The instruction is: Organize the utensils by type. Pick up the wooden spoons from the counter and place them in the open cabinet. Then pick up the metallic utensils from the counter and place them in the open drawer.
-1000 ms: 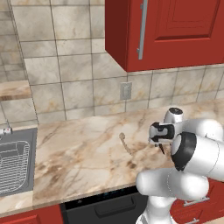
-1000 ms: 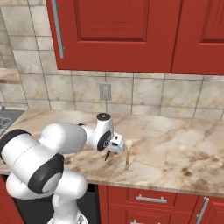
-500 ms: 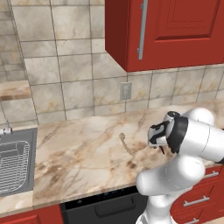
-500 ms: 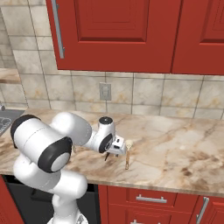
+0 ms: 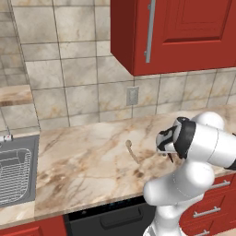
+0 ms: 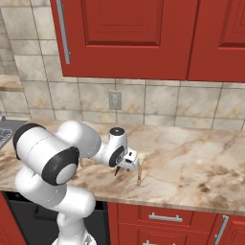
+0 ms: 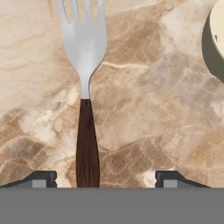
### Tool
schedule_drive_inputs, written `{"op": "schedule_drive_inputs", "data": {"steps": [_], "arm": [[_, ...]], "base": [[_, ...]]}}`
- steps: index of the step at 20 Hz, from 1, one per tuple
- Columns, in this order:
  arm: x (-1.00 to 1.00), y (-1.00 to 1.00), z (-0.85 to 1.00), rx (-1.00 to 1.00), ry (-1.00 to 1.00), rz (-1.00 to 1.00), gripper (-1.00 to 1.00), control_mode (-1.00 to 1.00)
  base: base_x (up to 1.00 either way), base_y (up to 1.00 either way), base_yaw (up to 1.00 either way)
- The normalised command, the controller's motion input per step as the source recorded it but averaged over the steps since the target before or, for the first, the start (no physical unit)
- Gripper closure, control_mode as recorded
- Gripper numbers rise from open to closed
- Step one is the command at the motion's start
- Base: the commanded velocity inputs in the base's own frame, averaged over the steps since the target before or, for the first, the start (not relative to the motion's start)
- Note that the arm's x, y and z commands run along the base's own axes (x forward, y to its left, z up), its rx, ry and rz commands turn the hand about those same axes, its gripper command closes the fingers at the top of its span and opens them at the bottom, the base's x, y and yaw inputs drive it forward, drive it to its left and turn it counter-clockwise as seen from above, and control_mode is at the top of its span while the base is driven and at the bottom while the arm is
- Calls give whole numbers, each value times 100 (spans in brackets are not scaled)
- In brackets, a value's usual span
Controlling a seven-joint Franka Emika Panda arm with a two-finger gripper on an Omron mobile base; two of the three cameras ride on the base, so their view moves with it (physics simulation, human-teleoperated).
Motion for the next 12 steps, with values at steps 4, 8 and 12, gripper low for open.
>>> {"op": "schedule_drive_inputs", "data": {"steps": [4,8,12], "arm": [[1,0,-19,0,0,0,-100,-100],[0,0,-4,0,0,0,100,-100],[0,0,0,0,0,0,100,-100]], "base": [[0,0,0],[0,0,0],[0,0,0]]}}
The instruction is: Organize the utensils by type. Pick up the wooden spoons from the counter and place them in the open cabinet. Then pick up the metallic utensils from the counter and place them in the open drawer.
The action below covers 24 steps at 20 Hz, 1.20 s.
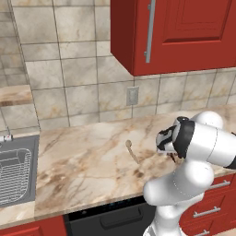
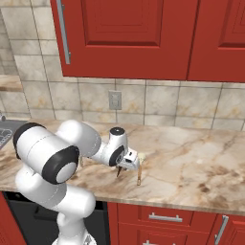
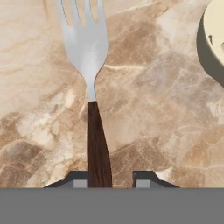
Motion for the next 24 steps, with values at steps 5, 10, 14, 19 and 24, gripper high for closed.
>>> {"op": "schedule_drive_inputs", "data": {"steps": [5,10,14,19,24], "arm": [[0,0,0,0,0,0,100,-100],[0,0,-2,0,0,0,100,-100],[0,0,-34,-1,0,0,100,-100],[0,-3,-100,0,0,2,100,-100],[-19,-1,-100,-6,-11,0,100,-100]], "base": [[0,0,0],[0,0,0],[0,0,0],[0,0,0],[0,0,0]]}}
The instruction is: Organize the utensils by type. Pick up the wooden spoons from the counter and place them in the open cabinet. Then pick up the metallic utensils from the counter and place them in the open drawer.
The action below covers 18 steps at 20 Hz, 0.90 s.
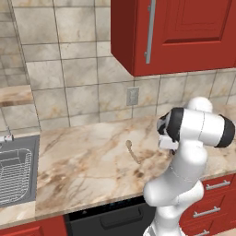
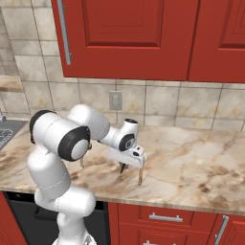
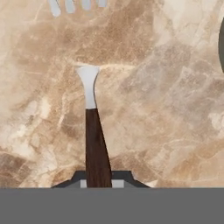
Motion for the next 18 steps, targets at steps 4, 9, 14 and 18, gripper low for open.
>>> {"op": "schedule_drive_inputs", "data": {"steps": [4,9,14,18], "arm": [[-52,0,-72,-14,-30,0,100,-100],[-56,0,3,-12,-38,1,100,-100],[-72,8,25,-13,-41,2,100,-100],[-60,28,56,-9,-35,4,100,-100]], "base": [[0,0,0],[0,0,0],[0,0,0],[0,0,0]]}}
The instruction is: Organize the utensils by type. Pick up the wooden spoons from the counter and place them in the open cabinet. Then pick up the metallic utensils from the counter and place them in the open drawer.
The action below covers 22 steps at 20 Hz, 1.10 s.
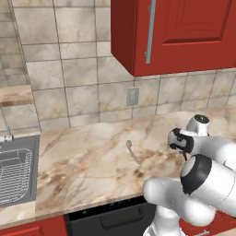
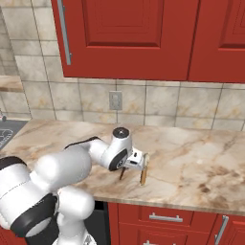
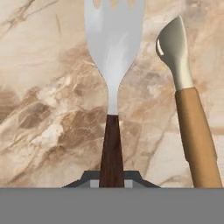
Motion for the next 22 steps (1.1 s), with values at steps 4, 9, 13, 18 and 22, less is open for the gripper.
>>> {"op": "schedule_drive_inputs", "data": {"steps": [4,9,13,18,22], "arm": [[-45,27,90,-1,-26,5,100,-100],[-12,18,100,0,-18,6,100,-100],[0,7,91,0,-6,11,100,-100],[2,3,45,-1,0,15,100,-100],[0,5,35,-3,0,14,100,-100]], "base": [[0,0,0],[0,0,0],[0,0,0],[0,0,0],[0,0,0]]}}
